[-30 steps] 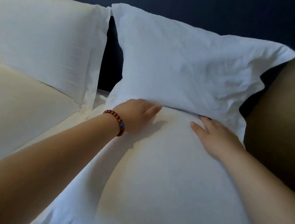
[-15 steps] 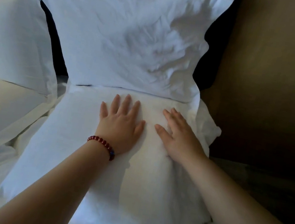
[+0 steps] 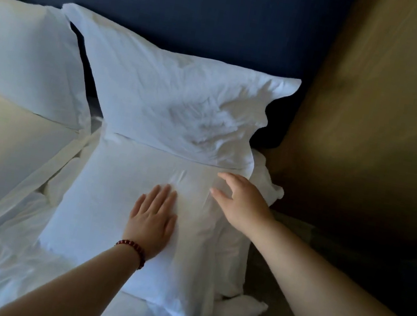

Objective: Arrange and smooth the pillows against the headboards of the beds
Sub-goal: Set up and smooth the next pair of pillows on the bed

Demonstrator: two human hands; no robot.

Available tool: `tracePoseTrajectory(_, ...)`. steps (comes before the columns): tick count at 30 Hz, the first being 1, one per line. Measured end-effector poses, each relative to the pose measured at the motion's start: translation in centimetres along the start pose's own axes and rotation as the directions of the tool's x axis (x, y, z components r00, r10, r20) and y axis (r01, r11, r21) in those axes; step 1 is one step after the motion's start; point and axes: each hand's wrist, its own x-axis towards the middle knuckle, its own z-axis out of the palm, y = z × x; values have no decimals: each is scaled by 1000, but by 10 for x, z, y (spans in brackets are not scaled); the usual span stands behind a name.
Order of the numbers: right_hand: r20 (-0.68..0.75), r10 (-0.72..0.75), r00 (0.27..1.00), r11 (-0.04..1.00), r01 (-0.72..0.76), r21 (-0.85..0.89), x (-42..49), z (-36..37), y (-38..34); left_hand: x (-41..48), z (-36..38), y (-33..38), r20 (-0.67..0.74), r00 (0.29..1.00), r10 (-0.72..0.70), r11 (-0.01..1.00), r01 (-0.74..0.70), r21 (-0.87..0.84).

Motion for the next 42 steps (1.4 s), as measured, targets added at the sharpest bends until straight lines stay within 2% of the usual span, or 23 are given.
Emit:
tracePoseTrajectory(5,-50,-120,991,990,123,63,0,-35,-24,3,-7,3,48,999,-12,1000,13,-8)
tracePoseTrajectory(11,-104,-286,953,953,295,75,23,-84,-56,34,-49,43,-65,997,-40,984,29,-173)
tracePoseTrajectory(16,-160,-410,898,908,419,20,57,-121,-65,75,-94,73,-278,957,-81,969,10,-248)
tracePoseTrajectory(20,-203,-520,830,854,515,-82,85,-151,-56,112,-139,90,-496,862,-108,973,-12,-233)
tracePoseTrajectory(22,-226,-607,762,795,578,-187,100,-165,-52,131,-162,96,-553,826,-107,981,-2,-193)
tracePoseTrajectory(24,-197,-638,744,768,596,-235,114,-175,-51,150,-180,97,-554,830,-68,994,9,-108)
tracePoseTrajectory(29,-31,-603,797,780,581,-231,135,-163,-53,185,-194,75,-326,945,26,997,-1,75)
tracePoseTrajectory(32,-28,-517,855,844,505,-181,143,-153,-52,195,-193,57,-229,971,73,989,-41,143)
tracePoseTrajectory(36,-115,-401,909,915,391,-104,150,-148,-50,212,-204,38,-161,974,161,972,-127,199)
tracePoseTrajectory(38,-159,-315,936,949,313,-39,145,-148,-48,220,-213,37,-154,954,256,952,-222,209)
tracePoseTrajectory(40,-200,-197,960,978,205,22,136,-148,-46,226,-218,42,-160,912,378,916,-344,206)
tracePoseTrajectory(42,-198,-47,979,989,74,131,127,-148,-44,230,-219,52,-101,897,431,895,-410,177)
